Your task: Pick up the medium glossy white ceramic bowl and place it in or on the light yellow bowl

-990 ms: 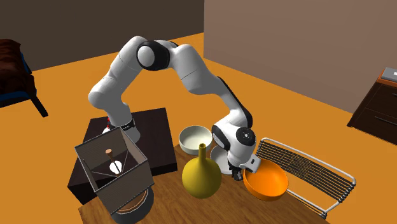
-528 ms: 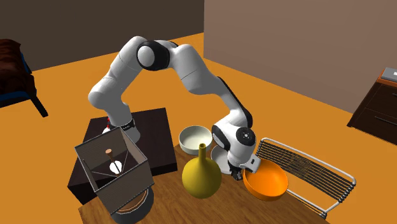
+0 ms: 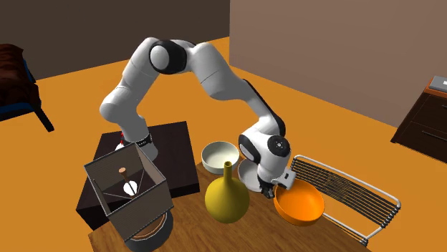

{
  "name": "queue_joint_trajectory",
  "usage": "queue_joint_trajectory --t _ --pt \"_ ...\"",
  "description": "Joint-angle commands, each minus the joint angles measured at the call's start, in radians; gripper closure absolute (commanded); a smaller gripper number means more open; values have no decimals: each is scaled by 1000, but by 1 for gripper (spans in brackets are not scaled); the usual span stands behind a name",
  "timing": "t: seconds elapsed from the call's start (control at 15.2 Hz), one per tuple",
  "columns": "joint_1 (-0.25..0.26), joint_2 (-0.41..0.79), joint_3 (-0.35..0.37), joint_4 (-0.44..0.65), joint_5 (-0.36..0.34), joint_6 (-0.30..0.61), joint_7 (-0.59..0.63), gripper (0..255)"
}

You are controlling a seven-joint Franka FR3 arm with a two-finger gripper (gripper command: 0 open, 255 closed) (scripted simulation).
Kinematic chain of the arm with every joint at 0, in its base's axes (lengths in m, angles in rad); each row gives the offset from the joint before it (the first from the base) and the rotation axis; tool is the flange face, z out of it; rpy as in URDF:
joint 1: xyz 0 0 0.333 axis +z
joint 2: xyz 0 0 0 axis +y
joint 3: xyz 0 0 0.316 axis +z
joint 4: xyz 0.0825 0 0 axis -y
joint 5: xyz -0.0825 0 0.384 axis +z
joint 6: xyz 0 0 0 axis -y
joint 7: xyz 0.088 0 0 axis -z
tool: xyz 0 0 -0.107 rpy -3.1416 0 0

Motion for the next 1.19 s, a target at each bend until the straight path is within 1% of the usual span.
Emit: queue_joint_trajectory --t 0.0,1.12 --pt "7 -23 -9 -9 -12 -13 8 255" --pt "52 -178 -77 -11 -112 -143 90 255"
